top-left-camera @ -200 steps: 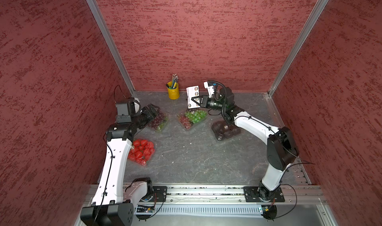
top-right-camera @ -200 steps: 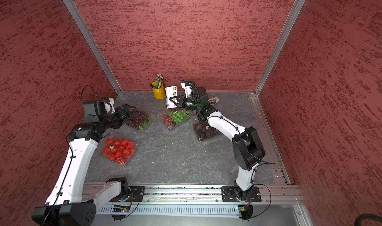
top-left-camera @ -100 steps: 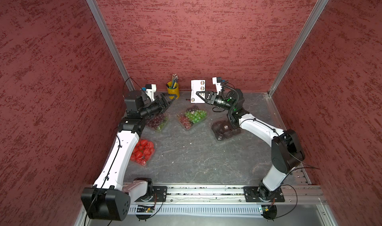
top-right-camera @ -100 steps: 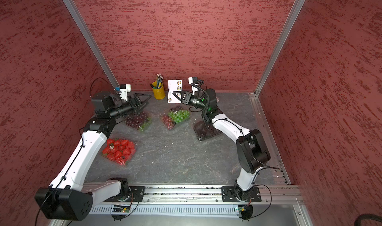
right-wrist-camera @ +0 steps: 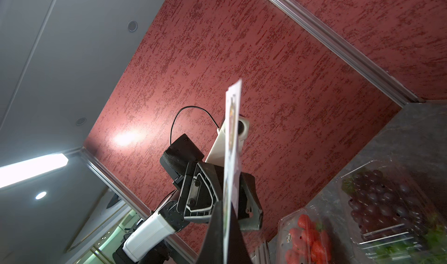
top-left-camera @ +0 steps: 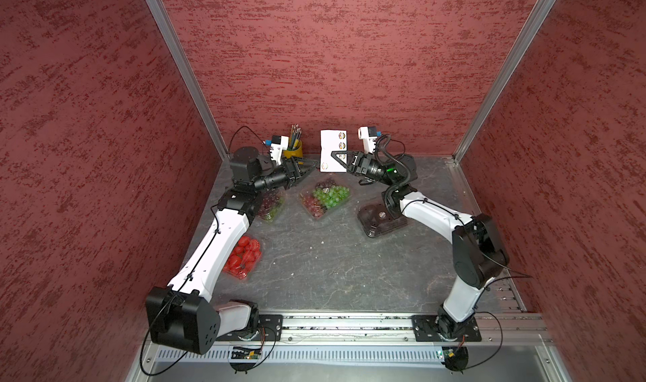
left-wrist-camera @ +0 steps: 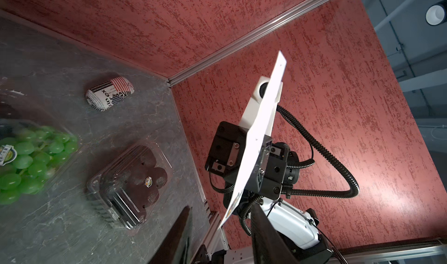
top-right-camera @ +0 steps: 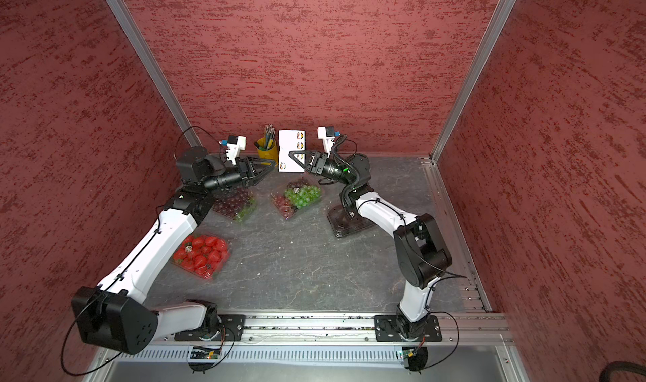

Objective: Label fruit boxes
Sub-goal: Adjust the label sticker.

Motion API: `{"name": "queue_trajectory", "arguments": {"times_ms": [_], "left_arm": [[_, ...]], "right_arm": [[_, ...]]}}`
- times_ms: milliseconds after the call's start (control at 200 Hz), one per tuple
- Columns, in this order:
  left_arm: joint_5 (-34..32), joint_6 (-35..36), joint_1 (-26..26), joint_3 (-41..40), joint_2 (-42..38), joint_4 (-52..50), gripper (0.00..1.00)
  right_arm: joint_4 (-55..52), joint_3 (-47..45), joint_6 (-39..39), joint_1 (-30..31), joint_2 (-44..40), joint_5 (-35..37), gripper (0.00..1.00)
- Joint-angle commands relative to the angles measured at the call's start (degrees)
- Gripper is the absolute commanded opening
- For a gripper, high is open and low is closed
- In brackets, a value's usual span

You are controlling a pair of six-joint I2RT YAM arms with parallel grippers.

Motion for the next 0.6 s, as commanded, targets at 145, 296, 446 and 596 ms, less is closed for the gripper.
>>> {"name": "queue_trajectory", "arguments": {"times_ms": [145,296,446,596], "left_arm": [[1.8,-0.8,-1.9,2.0,1.9,3.9,0.36],[1.8,-0.7,-2.4,2.6,2.5,4.2,0.32],[1.7,-1.1,-2.5,3.1,3.1,4.7,0.26],[2.1,-2.1,-2.5,3.2,3.7,6.5,0.19]], "right_arm": [[4.6,1.0,2.5,0.0,0.4,-0.7,0.0],[4.5,0.7,2.5,0.0,0.4,-0.8,0.0],[3.7,0.7,2.0,0.1,0.3,-0.7,0.0],[3.1,0.8,1.5,0.1,0.3,-0.6,0.0]]}}
